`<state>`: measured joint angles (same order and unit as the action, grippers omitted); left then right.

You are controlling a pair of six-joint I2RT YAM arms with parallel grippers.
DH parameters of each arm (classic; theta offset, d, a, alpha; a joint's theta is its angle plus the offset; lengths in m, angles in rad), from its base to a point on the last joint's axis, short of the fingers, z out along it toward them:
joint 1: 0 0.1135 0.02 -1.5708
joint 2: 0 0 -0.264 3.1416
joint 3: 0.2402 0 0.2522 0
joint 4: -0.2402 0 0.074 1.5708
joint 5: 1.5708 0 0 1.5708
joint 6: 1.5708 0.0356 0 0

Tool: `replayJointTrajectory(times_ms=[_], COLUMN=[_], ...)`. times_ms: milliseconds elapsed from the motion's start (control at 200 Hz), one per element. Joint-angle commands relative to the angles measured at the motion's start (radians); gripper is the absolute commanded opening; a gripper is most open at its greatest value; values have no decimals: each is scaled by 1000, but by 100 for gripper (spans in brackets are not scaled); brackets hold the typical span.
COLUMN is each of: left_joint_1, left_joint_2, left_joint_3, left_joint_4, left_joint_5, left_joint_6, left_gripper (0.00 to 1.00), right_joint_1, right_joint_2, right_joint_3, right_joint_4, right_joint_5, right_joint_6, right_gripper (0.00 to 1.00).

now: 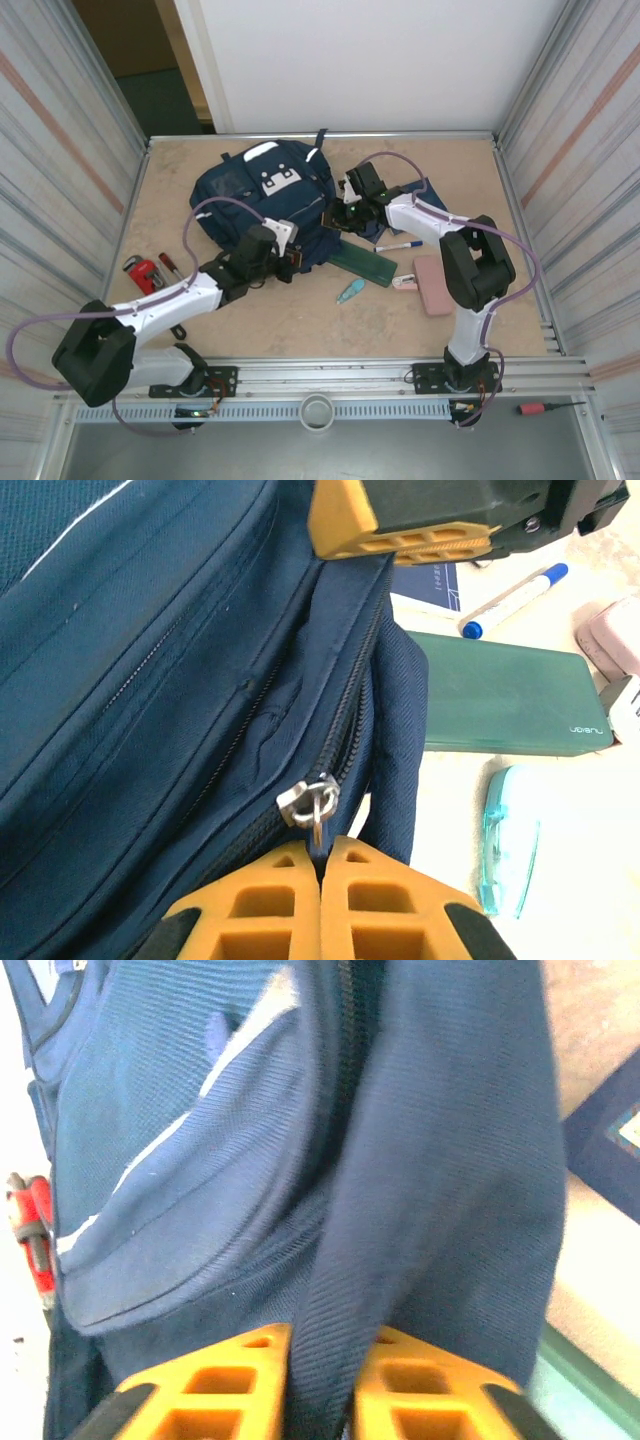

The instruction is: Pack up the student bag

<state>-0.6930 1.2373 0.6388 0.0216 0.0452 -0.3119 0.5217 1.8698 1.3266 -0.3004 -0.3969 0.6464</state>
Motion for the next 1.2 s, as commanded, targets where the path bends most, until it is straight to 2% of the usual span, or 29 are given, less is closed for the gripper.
replayJointTrajectory(times_ms=[0, 110, 250, 446, 676, 746, 832, 967, 1192], left_joint_1=[46, 119, 234, 202, 185, 185, 208, 286, 291], left_joint_2=[-98, -182, -226, -175, -168, -161, -135, -70, 51], left_joint_3=[-53, -114, -143, -111, -122, -135, -139, -150, -135], left_joint_4=[-5, -45, -99, -45, 6, 32, 37, 108, 180], left_joint_5=[-5, -13, 34, 92, 167, 176, 224, 381, 454], left_joint_6=[1, -13, -31, -20, -20, -22, -16, -54, -72], left_gripper=[0, 0, 0, 0, 0, 18, 30, 38, 44], right_joint_1=[-50, -81, -112, -81, -79, -80, -78, -78, -77], right_joint_2=[6, 13, 50, 135, 137, 136, 137, 138, 140], right_joint_3=[36, 72, 135, 245, 238, 232, 230, 229, 227], right_joint_4=[16, -17, -42, -50, -50, -46, -42, -39, -34], right_joint_5=[9, -28, -94, -131, -114, -114, -115, -117, -118], right_joint_6=[-43, -85, -104, -92, -83, -82, -79, -77, -74], right_gripper=[7, 1, 0, 2, 2, 2, 2, 3, 3])
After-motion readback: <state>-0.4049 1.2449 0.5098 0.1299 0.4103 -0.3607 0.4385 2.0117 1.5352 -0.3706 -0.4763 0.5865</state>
